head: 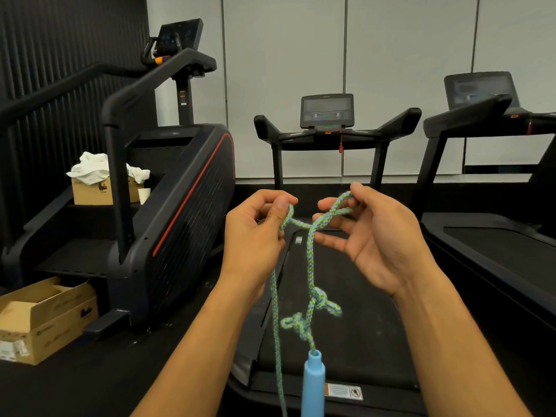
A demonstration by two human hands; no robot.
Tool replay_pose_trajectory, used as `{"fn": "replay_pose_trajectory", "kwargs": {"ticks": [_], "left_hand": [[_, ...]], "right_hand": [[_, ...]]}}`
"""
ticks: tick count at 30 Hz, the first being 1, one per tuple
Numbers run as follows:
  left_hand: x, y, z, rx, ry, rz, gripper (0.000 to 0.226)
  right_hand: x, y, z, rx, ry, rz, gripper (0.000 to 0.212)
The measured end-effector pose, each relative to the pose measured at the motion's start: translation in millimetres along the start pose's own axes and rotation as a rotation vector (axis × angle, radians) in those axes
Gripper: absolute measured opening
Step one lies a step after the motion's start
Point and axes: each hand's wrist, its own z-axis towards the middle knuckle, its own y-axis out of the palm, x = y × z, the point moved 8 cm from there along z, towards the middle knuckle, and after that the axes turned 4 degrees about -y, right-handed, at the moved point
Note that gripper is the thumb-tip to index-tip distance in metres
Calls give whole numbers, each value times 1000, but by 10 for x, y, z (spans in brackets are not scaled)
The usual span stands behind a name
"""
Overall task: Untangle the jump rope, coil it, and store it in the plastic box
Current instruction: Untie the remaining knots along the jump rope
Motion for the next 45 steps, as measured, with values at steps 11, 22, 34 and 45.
{"fn": "replay_pose_trajectory", "kwargs": {"ticks": [11,22,34,45], "left_hand": [[11,48,-16,-41,52,152,13],[45,7,-14,-5,41,175,9],[431,110,-156,-179,318,893,11],[681,-535,-56,391,386,934,17]], "right_hand": [[121,47,33,20,8,-14,27],[56,229,-56,-270,-242,-998,22],[-121,163,-65,-209,-338,-1418,8],[-192,-140,-64,-170,-104,-989,25]]}}
